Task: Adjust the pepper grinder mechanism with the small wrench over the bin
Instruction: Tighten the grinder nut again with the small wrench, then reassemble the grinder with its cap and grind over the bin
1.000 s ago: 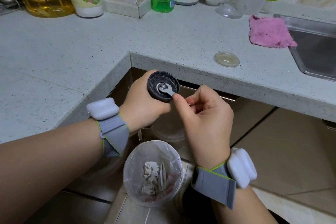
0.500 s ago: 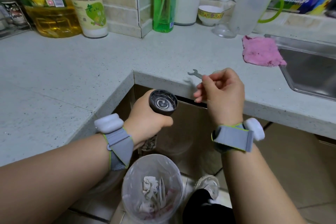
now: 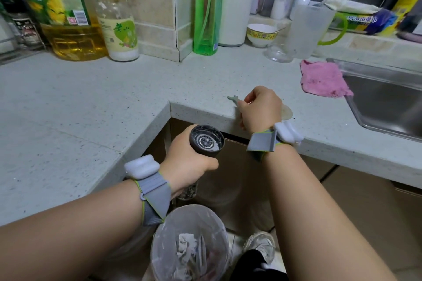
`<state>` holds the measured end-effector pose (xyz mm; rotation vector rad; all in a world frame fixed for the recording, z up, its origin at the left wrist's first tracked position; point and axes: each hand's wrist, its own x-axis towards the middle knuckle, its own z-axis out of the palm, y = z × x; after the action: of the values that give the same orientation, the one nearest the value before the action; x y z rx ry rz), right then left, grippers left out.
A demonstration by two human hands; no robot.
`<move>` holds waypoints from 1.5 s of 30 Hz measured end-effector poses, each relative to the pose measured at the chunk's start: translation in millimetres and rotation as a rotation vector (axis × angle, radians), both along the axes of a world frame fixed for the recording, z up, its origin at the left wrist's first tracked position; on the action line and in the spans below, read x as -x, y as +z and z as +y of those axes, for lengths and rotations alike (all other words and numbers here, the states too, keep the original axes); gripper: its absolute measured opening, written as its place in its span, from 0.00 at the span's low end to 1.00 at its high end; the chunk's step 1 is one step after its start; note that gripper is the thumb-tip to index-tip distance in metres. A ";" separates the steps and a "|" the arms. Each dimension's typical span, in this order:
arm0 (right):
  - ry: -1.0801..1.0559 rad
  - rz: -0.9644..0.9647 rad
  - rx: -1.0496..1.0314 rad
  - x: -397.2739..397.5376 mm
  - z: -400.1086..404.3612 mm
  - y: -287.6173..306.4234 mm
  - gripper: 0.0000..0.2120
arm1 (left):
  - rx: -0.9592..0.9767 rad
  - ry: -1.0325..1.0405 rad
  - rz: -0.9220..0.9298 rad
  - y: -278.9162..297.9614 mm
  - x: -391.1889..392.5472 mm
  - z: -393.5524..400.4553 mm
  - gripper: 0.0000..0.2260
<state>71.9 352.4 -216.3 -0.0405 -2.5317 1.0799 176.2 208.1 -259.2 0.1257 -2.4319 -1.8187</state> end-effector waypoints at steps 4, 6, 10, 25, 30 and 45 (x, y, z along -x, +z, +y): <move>-0.045 -0.049 -0.102 3.8 -3.7 0.0 0.06 | 0.006 0.003 0.000 1.0 0.2 0.5 0.23; -0.047 -0.066 -0.114 3.9 -2.9 1.1 0.06 | 0.015 0.003 -0.006 1.1 -0.1 1.4 0.23; 0.006 -0.039 -0.141 -7.3 -2.4 1.1 0.10 | 0.029 0.003 -0.012 0.8 -0.4 2.2 0.23; 0.089 -0.009 -0.240 -8.6 30.7 21.9 0.21 | 0.001 -0.007 -0.035 5.7 -1.1 1.4 0.23; -0.225 -0.152 -0.525 -7.8 70.8 12.0 0.28 | 0.022 -0.013 -0.032 4.7 -1.0 2.6 0.22; 0.600 -0.195 0.679 -94.7 23.7 -20.9 0.18 | 0.109 -0.065 -0.067 3.8 -5.1 5.6 0.23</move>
<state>166.6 376.1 -237.1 0.4761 -2.2503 2.2216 181.2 213.6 -255.4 0.1023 -2.6038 -1.7296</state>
